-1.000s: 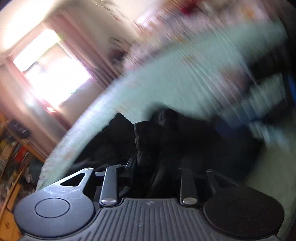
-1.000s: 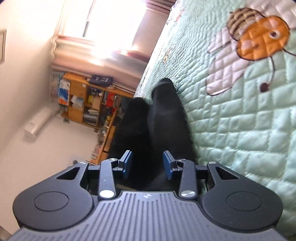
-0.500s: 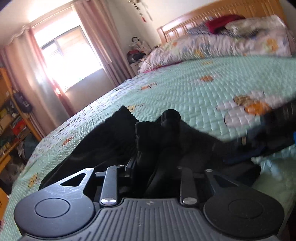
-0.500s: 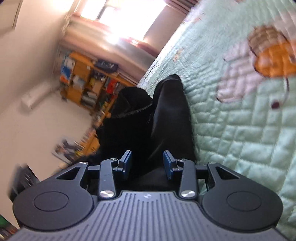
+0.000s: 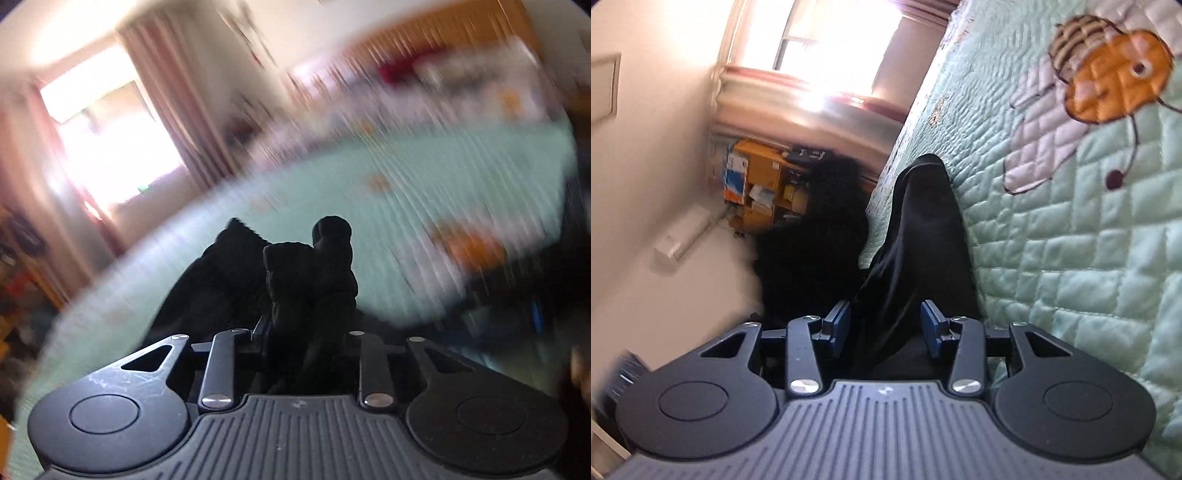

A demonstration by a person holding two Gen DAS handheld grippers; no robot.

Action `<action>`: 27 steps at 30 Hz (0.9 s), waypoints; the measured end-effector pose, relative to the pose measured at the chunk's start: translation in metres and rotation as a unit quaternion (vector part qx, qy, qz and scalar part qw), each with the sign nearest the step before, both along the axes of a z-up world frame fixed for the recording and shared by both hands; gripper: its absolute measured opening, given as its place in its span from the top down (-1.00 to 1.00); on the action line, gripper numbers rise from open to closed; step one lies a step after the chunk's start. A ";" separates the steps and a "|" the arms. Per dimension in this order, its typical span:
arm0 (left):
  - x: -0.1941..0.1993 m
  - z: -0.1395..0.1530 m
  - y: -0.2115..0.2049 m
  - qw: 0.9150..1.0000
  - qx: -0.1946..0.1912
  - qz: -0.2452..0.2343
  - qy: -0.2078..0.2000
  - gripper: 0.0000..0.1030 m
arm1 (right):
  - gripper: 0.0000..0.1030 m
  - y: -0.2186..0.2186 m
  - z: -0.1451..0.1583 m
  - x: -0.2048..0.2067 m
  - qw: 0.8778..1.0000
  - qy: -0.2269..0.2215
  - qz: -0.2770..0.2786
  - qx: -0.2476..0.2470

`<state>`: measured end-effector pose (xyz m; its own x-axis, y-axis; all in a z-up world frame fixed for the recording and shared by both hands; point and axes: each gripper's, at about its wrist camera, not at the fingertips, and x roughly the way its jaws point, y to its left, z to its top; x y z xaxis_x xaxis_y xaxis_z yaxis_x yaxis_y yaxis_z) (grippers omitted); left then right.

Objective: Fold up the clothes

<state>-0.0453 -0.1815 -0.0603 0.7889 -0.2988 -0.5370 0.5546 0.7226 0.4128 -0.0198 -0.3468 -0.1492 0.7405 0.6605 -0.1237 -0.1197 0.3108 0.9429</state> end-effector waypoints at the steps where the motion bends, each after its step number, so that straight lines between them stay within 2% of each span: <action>1: -0.003 -0.010 -0.001 1.000 0.005 -0.005 -0.010 0.44 | 0.25 0.000 0.000 0.000 1.000 0.001 0.000 -0.006; 2: -0.006 -0.014 -0.001 1.000 0.010 -0.010 -0.022 0.44 | 0.31 0.000 0.000 0.000 1.000 0.002 -0.001 -0.011; 4: -0.004 -0.006 0.003 1.000 -0.010 -0.006 -0.012 0.44 | 0.30 0.000 0.000 -0.001 1.000 0.004 -0.001 -0.021; 8: -0.009 0.003 0.003 0.999 -0.013 -0.018 -0.031 0.43 | 0.12 -0.001 0.001 -0.003 1.000 -0.001 -0.003 0.002; 9: -0.011 0.000 0.001 0.999 -0.003 -0.025 -0.031 0.37 | 0.12 -0.001 0.002 -0.004 1.000 -0.003 -0.005 0.002; 11: -0.012 -0.013 -0.008 0.997 0.040 -0.057 -0.019 0.06 | 0.20 -0.006 0.003 -0.008 1.000 0.002 -0.015 0.002; 14: -0.026 -0.019 -0.014 0.993 0.065 -0.075 -0.061 -0.02 | 0.19 -0.017 0.006 -0.015 0.999 0.014 -0.036 -0.003; 16: -0.032 -0.019 -0.017 0.990 0.078 -0.078 -0.086 -0.15 | 0.18 -0.021 0.011 -0.018 0.999 0.017 -0.045 -0.024; 17: -0.039 -0.017 -0.017 0.988 0.078 -0.090 -0.102 -0.31 | 0.16 -0.022 0.013 -0.019 0.998 0.018 -0.050 -0.034; 18: -0.046 -0.014 -0.017 0.986 0.073 -0.098 -0.116 -0.52 | 0.09 -0.023 0.017 -0.021 0.997 0.016 -0.056 -0.046; 20: -0.056 -0.006 -0.014 0.986 0.046 -0.101 -0.125 -0.62 | 0.04 -0.022 0.028 -0.023 0.995 0.003 -0.070 -0.069; 24: -0.059 0.016 0.007 0.992 -0.020 -0.058 -0.113 -0.62 | 0.03 -0.019 0.063 -0.028 0.989 -0.057 -0.082 -0.107; 27: -0.057 0.031 0.034 0.992 -0.073 -0.011 -0.103 -0.62 | 0.01 0.004 0.103 -0.018 0.979 -0.127 -0.034 -0.158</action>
